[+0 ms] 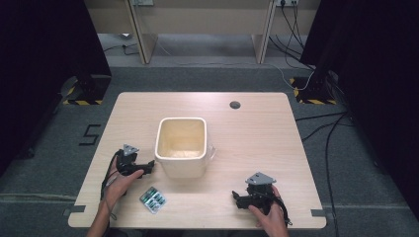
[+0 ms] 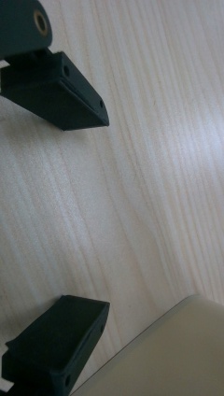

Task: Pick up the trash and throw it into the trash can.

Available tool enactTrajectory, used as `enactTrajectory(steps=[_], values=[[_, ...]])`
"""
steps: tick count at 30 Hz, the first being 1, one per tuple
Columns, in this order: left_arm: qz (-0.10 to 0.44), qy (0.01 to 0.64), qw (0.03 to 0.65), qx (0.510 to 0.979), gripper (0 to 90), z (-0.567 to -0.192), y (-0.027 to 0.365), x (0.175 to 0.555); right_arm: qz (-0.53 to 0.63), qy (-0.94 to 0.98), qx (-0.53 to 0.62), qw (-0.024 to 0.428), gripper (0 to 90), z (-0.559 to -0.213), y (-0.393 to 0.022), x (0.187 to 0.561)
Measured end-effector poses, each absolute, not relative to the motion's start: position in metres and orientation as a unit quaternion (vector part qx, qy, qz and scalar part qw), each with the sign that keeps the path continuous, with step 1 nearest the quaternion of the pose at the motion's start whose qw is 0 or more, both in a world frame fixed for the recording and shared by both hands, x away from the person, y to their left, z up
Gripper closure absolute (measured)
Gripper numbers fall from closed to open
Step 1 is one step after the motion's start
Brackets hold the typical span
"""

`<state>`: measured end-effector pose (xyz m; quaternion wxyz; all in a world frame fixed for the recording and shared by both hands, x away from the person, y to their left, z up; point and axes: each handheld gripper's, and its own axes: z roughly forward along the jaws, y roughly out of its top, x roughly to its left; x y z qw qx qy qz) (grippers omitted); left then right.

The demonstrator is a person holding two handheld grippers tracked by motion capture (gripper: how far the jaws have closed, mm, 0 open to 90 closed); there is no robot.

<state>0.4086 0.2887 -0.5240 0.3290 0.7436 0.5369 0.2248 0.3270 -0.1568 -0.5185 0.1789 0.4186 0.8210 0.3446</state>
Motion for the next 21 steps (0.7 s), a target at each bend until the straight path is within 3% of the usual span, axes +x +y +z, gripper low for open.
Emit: enactTrajectory(steps=[21], values=[[0.195, 0.516, 0.365, 0.75, 15.0, -0.5192, 0.2867, 0.3989, 0.345, 0.821, 0.419, 0.179, 10.3, -0.5184, -0.1568, 0.3271]])
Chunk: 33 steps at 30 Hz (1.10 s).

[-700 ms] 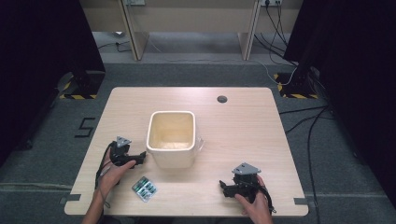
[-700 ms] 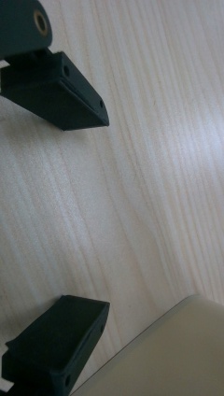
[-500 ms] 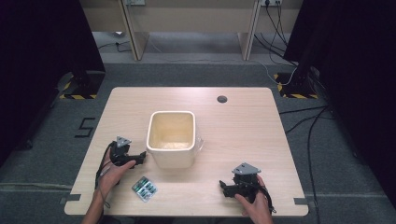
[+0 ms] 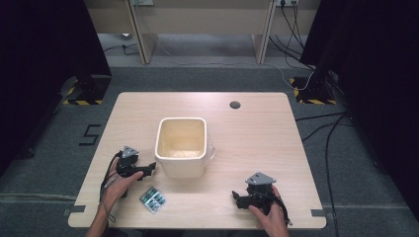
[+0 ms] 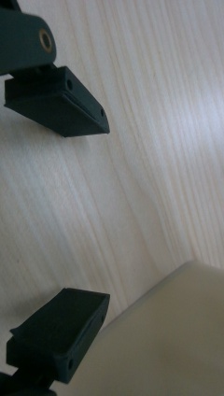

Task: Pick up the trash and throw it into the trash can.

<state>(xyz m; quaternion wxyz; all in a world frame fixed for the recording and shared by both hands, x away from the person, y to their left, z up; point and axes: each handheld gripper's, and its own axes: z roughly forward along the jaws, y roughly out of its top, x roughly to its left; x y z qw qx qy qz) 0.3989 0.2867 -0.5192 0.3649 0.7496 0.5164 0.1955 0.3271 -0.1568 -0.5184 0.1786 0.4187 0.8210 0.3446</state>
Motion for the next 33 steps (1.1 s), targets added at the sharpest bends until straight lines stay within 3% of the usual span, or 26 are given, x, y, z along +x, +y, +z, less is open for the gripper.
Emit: enactTrajectory(steps=[11, 33], values=[[0.175, 0.507, 0.403, 0.742, 15.0, -0.499, 0.292, 0.37, 0.345, 0.821, 0.418, 0.179, 10.3, -0.518, -0.157, 0.327], [0.156, 0.492, 0.418, 0.748, 14.8, -0.502, 0.271, 0.307, 0.343, 0.821, 0.42, 0.18, 10.3, -0.518, -0.157, 0.327]])
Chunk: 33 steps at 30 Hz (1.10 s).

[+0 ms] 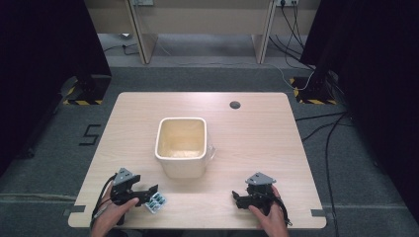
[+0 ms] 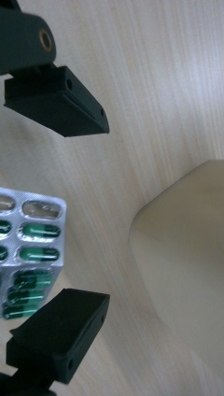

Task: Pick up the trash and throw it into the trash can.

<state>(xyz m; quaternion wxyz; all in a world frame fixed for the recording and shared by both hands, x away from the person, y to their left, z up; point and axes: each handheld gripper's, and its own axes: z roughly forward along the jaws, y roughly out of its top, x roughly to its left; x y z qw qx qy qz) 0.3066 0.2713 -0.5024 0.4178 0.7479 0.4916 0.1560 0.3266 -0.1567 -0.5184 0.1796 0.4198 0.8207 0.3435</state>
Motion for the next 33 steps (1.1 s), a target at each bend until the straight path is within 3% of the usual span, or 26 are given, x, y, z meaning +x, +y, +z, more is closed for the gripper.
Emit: enactTrajectory(steps=[10, 28, 33], values=[[0.175, 0.482, 0.397, 0.761, 14.8, -0.513, 0.255, 0.287, 0.343, 0.82, 0.421, 0.18, 10.3, -0.518, -0.157, 0.326], [0.192, 0.471, 0.368, 0.778, 14.3, -0.525, 0.245, 0.284, 0.343, 0.821, 0.419, 0.181, 10.3, -0.518, -0.157, 0.326], [0.195, 0.469, 0.374, 0.776, 19.8, -0.525, 0.246, 0.285, 0.343, 0.821, 0.418, 0.182, 10.3, -0.518, -0.157, 0.326]])
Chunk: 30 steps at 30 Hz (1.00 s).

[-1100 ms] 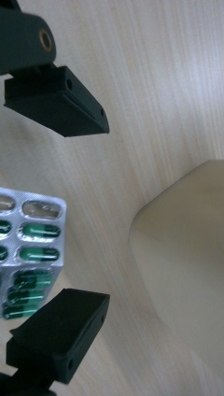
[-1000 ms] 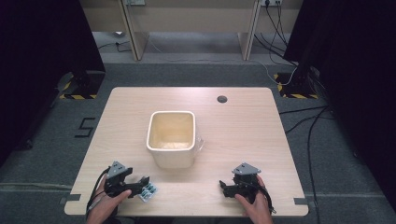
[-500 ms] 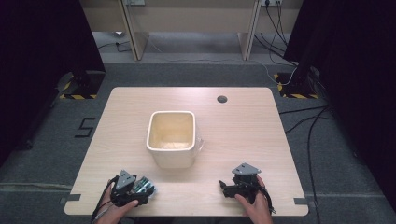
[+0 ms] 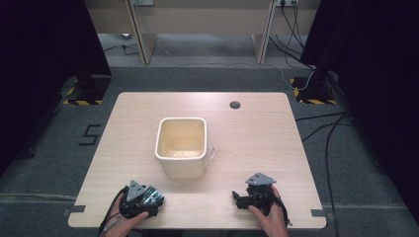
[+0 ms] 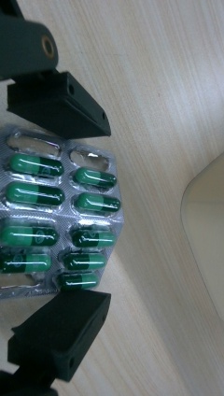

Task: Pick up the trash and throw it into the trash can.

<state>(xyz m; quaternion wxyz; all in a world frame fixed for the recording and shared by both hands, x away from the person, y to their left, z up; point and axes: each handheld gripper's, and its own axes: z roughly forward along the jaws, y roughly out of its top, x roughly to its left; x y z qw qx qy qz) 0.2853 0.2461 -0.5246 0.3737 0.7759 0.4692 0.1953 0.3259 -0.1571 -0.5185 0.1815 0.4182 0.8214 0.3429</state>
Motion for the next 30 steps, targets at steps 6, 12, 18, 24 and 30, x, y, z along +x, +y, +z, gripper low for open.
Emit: enactTrajectory(steps=[6, 12, 18, 24, 30], values=[[0.196, 0.465, 0.377, 0.777, 29.7, -0.523, 0.25, 0.287, 0.343, 0.82, 0.42, 0.181, 10.3, -0.518, -0.157, 0.326], [0.196, 0.462, 0.378, 0.778, 38.0, -0.523, 0.252, 0.288, 0.343, 0.82, 0.42, 0.181, 10.3, -0.518, -0.157, 0.325], [0.19, 0.459, 0.387, 0.777, 39.4, -0.519, 0.253, 0.291, 0.343, 0.82, 0.421, 0.18, 10.3, -0.518, -0.157, 0.325], [0.191, 0.455, 0.397, 0.774, 39.6, -0.506, 0.258, 0.297, 0.344, 0.82, 0.421, 0.18, 10.2, -0.518, -0.157, 0.325], [0.194, 0.457, 0.399, 0.771, 39.6, -0.495, 0.267, 0.305, 0.344, 0.82, 0.421, 0.18, 10.3, -0.518, -0.157, 0.325]])
